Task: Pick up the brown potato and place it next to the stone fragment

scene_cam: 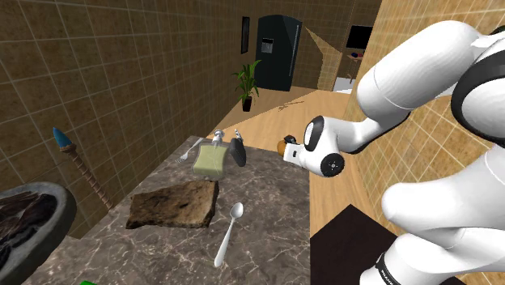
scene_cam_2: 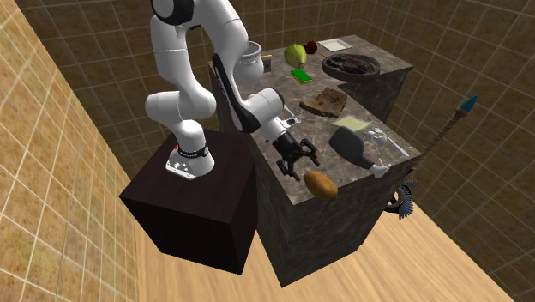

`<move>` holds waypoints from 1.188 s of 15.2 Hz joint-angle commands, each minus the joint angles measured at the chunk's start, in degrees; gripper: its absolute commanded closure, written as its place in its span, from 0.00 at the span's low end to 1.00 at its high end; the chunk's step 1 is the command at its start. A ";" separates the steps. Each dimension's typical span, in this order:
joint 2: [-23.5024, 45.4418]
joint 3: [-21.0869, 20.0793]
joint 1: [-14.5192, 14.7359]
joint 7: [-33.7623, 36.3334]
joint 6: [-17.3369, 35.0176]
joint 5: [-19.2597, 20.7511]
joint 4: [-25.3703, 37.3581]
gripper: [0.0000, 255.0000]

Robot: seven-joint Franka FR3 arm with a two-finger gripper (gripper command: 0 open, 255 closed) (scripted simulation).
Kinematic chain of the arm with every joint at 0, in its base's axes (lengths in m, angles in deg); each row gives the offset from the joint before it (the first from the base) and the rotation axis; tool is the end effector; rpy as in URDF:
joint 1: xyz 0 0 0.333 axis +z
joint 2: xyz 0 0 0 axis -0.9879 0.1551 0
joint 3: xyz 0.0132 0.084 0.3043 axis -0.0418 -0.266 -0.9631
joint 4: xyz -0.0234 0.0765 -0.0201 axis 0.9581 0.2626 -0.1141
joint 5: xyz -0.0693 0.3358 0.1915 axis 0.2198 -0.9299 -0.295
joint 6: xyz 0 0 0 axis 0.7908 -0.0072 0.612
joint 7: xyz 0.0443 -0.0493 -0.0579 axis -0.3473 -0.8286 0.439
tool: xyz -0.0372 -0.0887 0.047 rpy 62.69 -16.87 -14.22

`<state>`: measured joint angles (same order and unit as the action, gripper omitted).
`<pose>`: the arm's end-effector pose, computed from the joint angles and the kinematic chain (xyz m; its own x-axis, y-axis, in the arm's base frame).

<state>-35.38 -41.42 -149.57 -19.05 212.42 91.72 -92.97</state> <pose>0.3882 -0.0160 0.2696 0.2211 0.8398 -0.4958 0.6117 0.2765 0.7412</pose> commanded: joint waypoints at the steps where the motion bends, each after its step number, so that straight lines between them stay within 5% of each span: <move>1: 3.80 -2.23 -3.16 -2.39 -2.32 0.21 1.11 0.00; 4: 11.05 -5.90 -8.39 -7.52 -6.94 0.19 2.70 0.00; 12: 11.08 -5.80 -8.28 -7.55 -6.95 0.17 2.69 0.00; 13: 11.08 -5.80 -8.28 -7.55 -6.95 0.17 2.69 1.00; 18: 11.06 -5.78 -8.26 -7.53 -6.94 0.18 2.69 1.00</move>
<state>-24.33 -47.22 -157.83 -26.59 205.48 91.91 -90.26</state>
